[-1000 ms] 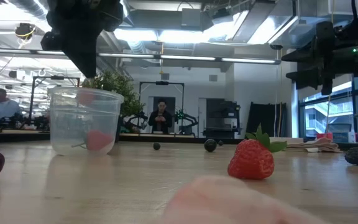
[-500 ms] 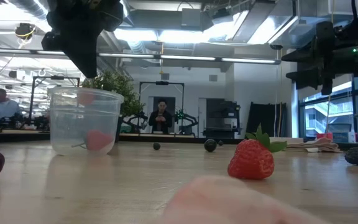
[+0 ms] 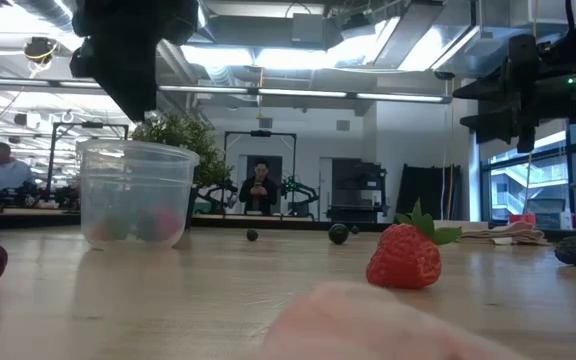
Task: Pick and placing Produce into tupperware
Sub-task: Put the blackberry into the container
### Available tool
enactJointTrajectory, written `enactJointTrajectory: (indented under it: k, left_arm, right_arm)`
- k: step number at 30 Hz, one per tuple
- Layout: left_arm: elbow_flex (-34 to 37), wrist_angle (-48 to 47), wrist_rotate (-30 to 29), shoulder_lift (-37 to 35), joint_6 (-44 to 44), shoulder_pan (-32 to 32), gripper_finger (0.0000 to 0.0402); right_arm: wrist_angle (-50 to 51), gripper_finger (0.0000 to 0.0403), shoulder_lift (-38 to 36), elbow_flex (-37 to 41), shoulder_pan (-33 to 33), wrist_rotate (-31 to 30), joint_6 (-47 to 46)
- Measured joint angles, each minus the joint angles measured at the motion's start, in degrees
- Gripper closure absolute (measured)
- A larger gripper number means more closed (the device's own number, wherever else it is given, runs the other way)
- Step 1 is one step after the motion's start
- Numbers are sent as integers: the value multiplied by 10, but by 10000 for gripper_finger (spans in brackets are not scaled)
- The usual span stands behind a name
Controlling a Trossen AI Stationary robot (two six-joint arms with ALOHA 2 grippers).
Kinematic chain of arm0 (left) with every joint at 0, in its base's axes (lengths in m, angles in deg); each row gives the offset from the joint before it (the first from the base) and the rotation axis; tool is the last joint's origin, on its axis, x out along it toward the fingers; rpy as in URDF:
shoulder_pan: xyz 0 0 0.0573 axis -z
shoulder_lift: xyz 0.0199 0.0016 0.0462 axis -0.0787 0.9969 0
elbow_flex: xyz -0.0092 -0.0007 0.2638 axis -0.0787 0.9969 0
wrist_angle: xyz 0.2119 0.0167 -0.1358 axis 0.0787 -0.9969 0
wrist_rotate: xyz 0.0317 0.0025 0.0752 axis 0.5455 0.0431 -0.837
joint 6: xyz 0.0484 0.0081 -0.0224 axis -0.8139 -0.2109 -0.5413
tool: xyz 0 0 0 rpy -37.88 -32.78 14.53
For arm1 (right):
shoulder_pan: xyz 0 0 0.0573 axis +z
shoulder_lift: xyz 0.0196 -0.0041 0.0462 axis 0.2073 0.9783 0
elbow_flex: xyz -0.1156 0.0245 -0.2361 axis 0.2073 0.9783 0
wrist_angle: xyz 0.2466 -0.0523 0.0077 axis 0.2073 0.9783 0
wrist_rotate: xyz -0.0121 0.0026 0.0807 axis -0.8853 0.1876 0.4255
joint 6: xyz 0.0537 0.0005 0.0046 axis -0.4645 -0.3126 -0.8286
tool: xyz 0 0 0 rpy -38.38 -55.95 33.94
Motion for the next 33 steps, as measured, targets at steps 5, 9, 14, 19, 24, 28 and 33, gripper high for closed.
enactJointTrajectory:
  k: [5,9,14,19,24,28,33]
  left_arm:
    - [-61,3,33,0,-73,15,224]
    - [-110,4,34,0,-120,39,210]
    - [-143,4,53,-1,-101,68,209]
    - [-144,2,102,0,-57,99,217]
    - [-144,-4,105,25,-18,142,229]
    - [-144,-3,103,63,-34,181,240]
    - [-144,1,73,124,-52,218,253]
  right_arm:
    - [0,108,0,0,0,0,-2]
    - [-1,108,0,0,0,0,-2]
    - [-1,108,0,0,0,0,-2]
    - [-1,108,0,0,0,0,-2]
    - [-1,108,0,0,0,0,-2]
    - [-1,108,0,0,0,0,-2]
    - [-1,108,0,0,0,0,-2]
